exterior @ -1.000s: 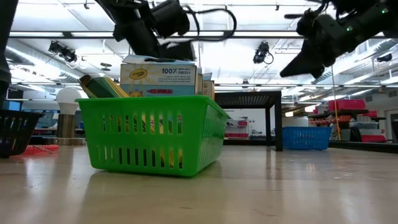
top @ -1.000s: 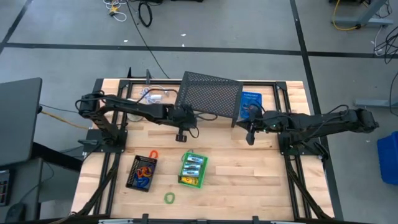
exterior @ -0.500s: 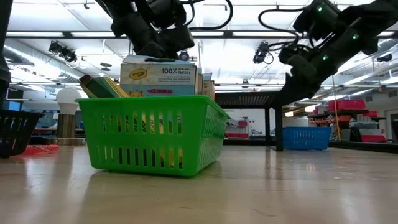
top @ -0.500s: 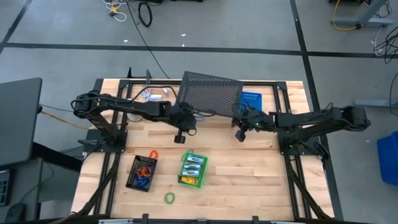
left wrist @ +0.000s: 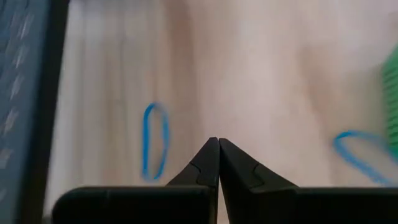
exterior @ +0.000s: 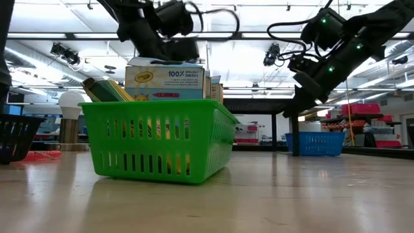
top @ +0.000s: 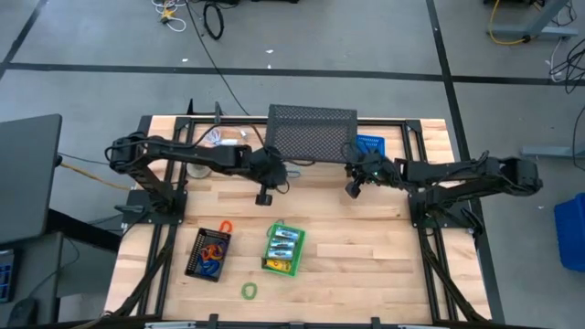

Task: Pick & Place Office Desk Supplies
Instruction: Adjust the shelf, then put the blue rubberband into the blue bin

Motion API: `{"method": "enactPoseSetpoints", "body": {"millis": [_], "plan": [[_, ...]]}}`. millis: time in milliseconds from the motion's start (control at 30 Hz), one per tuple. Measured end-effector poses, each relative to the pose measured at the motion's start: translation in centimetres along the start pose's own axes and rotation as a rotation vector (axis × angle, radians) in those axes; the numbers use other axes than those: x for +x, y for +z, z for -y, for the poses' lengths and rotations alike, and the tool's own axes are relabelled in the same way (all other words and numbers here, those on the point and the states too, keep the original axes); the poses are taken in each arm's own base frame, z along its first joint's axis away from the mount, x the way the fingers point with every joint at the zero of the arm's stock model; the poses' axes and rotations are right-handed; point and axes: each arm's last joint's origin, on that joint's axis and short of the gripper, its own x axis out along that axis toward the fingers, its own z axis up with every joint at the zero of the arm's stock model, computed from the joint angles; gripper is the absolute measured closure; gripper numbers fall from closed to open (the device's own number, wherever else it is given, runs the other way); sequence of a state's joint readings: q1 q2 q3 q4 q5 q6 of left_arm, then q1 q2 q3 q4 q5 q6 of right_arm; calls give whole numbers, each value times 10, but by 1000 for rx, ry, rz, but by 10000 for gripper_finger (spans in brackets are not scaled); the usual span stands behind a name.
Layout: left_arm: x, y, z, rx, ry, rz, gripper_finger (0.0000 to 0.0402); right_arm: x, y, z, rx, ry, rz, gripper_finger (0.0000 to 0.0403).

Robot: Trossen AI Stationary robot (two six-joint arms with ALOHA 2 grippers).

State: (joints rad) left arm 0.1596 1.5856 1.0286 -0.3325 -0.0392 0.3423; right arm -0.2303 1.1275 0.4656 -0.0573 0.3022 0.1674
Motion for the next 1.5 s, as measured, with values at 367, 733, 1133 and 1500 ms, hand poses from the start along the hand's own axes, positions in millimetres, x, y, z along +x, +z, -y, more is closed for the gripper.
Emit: {"method": "enactPoseSetpoints", "body": {"millis": [367,733,1133,1500], "plan": [[21,-27,-41,-110,65,-112,391,1,3,5,-3,-22,16,403],[31,-29,-42,-55,0,-95,391,2,3,7,-7,-40,22,403],[36,-21,-16,143,38,-145,339,-7,6,-21,-161,100,105,400],[54,-24,-13,220,17,-157,195,-15,9,-38,-212,137,188,312]]}}
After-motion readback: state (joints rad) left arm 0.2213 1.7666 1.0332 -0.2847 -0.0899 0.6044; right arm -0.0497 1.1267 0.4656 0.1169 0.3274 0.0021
